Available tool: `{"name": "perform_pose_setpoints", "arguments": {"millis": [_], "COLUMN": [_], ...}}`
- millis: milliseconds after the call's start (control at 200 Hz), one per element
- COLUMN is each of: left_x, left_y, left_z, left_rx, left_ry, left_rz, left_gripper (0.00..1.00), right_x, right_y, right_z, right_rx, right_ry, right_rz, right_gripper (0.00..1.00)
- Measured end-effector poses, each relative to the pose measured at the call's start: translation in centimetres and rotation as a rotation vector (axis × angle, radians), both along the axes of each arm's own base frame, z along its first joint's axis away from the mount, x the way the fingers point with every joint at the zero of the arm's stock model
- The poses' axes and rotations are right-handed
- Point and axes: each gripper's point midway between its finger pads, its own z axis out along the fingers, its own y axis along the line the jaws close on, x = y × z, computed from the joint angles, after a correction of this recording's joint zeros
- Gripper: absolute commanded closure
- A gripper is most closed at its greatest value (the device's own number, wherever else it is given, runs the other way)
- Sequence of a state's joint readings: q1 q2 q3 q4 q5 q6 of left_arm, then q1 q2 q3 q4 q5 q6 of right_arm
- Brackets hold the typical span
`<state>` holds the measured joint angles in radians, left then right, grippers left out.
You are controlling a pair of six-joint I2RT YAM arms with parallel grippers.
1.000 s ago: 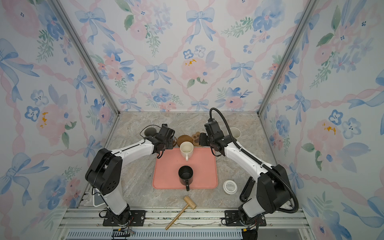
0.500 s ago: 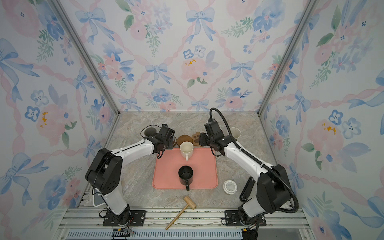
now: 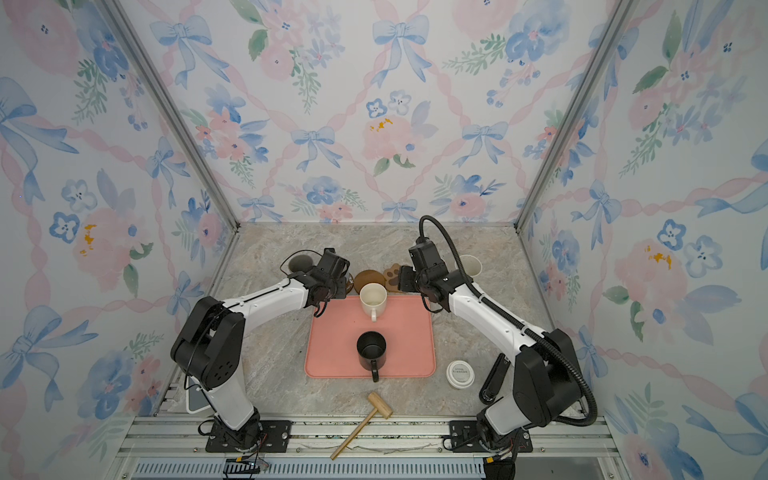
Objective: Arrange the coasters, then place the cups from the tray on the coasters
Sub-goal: 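Lower the blue-handled mug onto the dark wooden coaster with the left gripper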
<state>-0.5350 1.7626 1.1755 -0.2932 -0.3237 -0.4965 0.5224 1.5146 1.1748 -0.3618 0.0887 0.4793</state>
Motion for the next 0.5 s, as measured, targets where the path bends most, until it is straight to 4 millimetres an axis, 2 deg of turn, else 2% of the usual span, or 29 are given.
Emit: {"name": "perform_pose_setpoints", "arguments": {"millis": [500], "left_x": [0.0], "left_y": [0.01], "left_z": [-0.01], "left_rx": [0.005], "left_ry": [0.0], "left_rz": [-0.005], "left_gripper": [0.84], "right_x": [0.01], "right_y": [0.01], "right_z": [-0.16], "right_rx": [-0.002], "right_ry": [0.004], "right_rz": [0.0], "right_gripper": [0.37]}}
